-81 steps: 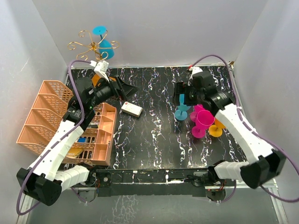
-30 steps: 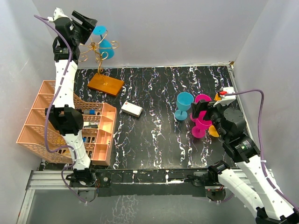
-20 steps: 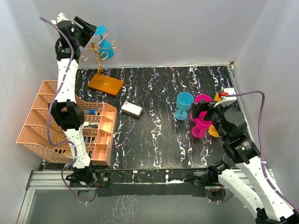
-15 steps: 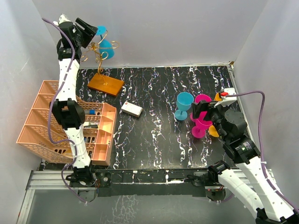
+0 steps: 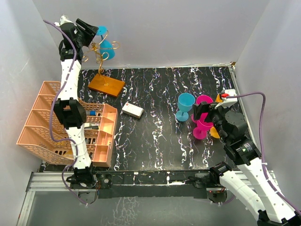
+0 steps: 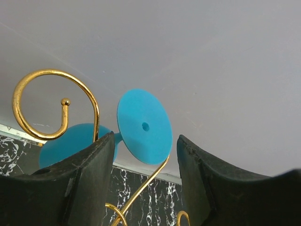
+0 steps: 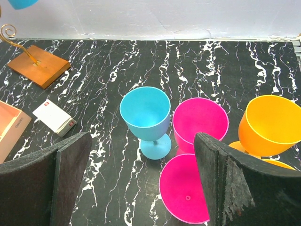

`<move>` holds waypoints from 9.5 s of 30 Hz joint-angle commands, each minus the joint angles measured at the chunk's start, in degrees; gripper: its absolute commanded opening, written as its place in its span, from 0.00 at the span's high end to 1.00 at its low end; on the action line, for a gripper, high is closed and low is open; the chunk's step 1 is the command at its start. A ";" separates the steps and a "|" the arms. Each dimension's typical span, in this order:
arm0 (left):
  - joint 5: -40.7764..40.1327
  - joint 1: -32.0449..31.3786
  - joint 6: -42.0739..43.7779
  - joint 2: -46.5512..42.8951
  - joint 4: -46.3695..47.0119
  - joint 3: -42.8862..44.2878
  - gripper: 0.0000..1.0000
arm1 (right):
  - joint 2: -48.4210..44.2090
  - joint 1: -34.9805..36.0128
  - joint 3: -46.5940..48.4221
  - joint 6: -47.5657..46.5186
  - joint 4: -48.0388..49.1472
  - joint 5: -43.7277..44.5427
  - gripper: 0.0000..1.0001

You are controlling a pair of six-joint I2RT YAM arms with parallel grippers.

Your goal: Take the wine glass off the wine glass rack

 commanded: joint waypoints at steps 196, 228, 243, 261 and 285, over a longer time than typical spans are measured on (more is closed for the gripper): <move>15.84 -1.40 -31.80 -7.62 45.12 -2.64 1.00 | 8.09 0.09 5.95 4.81 1.43 -4.00 0.01; 34.02 -12.46 -54.67 -51.00 96.31 -77.08 1.00 | 28.24 -5.65 11.85 42.36 36.77 -54.25 0.01; 30.25 -20.94 -61.47 -52.06 111.85 -84.56 1.00 | 35.78 -6.06 8.51 72.44 88.85 -64.44 0.42; 32.51 -23.30 -58.48 -48.24 113.86 -84.98 0.74 | 28.86 -5.97 0.48 80.13 109.66 -61.18 0.92; 30.43 -21.13 -22.56 -55.86 67.32 -87.62 0.14 | -7.61 -6.01 3.57 15.18 11.53 -39.91 0.92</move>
